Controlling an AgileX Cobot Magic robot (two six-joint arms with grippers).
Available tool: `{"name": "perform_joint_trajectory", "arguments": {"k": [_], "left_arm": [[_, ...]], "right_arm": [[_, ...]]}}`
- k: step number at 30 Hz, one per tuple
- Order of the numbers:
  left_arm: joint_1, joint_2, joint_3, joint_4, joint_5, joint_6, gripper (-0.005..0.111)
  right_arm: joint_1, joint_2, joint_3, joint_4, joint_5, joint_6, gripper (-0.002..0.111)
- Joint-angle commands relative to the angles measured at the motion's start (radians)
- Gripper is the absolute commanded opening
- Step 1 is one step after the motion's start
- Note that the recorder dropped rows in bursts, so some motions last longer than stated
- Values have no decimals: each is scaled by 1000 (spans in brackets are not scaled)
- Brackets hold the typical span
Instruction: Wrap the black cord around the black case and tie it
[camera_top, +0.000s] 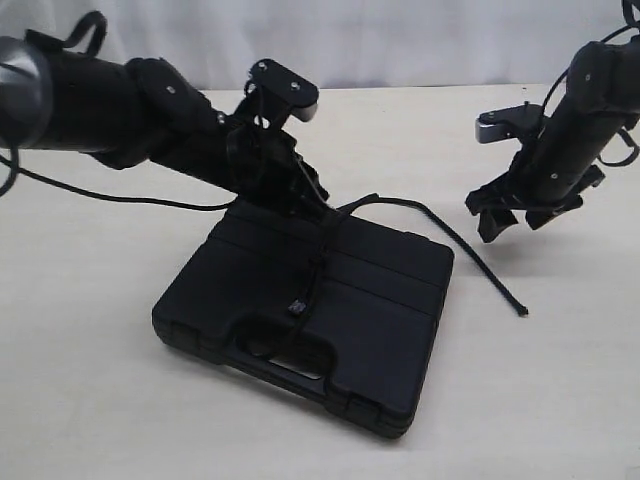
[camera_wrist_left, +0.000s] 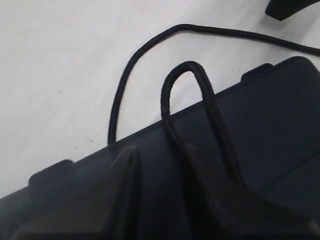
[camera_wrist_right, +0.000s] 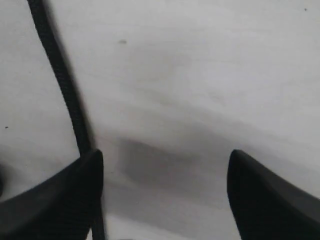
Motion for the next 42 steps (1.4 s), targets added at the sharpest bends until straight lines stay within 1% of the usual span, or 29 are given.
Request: {"name": "perform_joint_trajectory", "arguments": {"k": [1, 3, 5, 9, 13, 17, 19, 21, 22, 24, 25, 27, 28, 29, 31, 33, 36, 38, 42], "left_arm": [[-4, 65, -75, -11, 77, 10, 27], [-7, 76, -86, -11, 135, 42, 27], [-16, 85, -86, -6, 125, 84, 27], [-22, 122, -86, -3, 90, 86, 27], [-27, 134, -86, 7, 139, 121, 27], [-27, 134, -86, 76, 182, 123, 27], [-27, 134, -86, 89, 192, 108, 27], [-27, 134, -86, 86, 194, 105, 27], [-27, 134, -86, 86, 194, 105, 27], [-27, 134, -86, 86, 194, 105, 27], [-27, 134, -86, 86, 192, 105, 27], [-27, 134, -86, 86, 192, 105, 27], [-27, 134, -86, 86, 192, 105, 27], [-27, 134, -86, 86, 197, 105, 27], [-27, 134, -86, 89, 226, 105, 27], [-27, 132, -86, 131, 277, 105, 26], [-27, 128, -84, 250, 399, 105, 26], [-27, 128, -84, 315, 456, 66, 26], [-27, 128, -84, 430, 457, -63, 26]], "right_arm": [[6, 11, -11, 35, -22, -107, 64], [6, 18, -14, 47, -22, -143, 64], [6, 28, -20, 66, -24, -164, 64], [6, 44, -19, 87, -13, -205, 64], [11, 55, -19, 90, -4, -232, 64], [51, 77, -19, 81, 9, -292, 64], [77, 88, -19, 45, 5, -289, 64], [104, 96, -19, -65, -13, -211, 64], [115, 101, -19, -128, -13, -159, 63], [127, 116, -19, -214, -11, -81, 54], [133, 125, -19, -241, -6, -60, 43], [133, 141, -19, -256, 12, -65, 25], [133, 146, -19, -259, 20, -79, 13], [133, 151, -19, -259, 30, -100, 5], [133, 153, -19, -259, 34, -113, 4], [133, 150, -19, -291, 34, -88, 4], [133, 141, -19, -443, 34, 96, 4], [133, 138, -19, -558, 44, 239, 4], [131, 128, -19, -674, 88, 378, 4]]}}
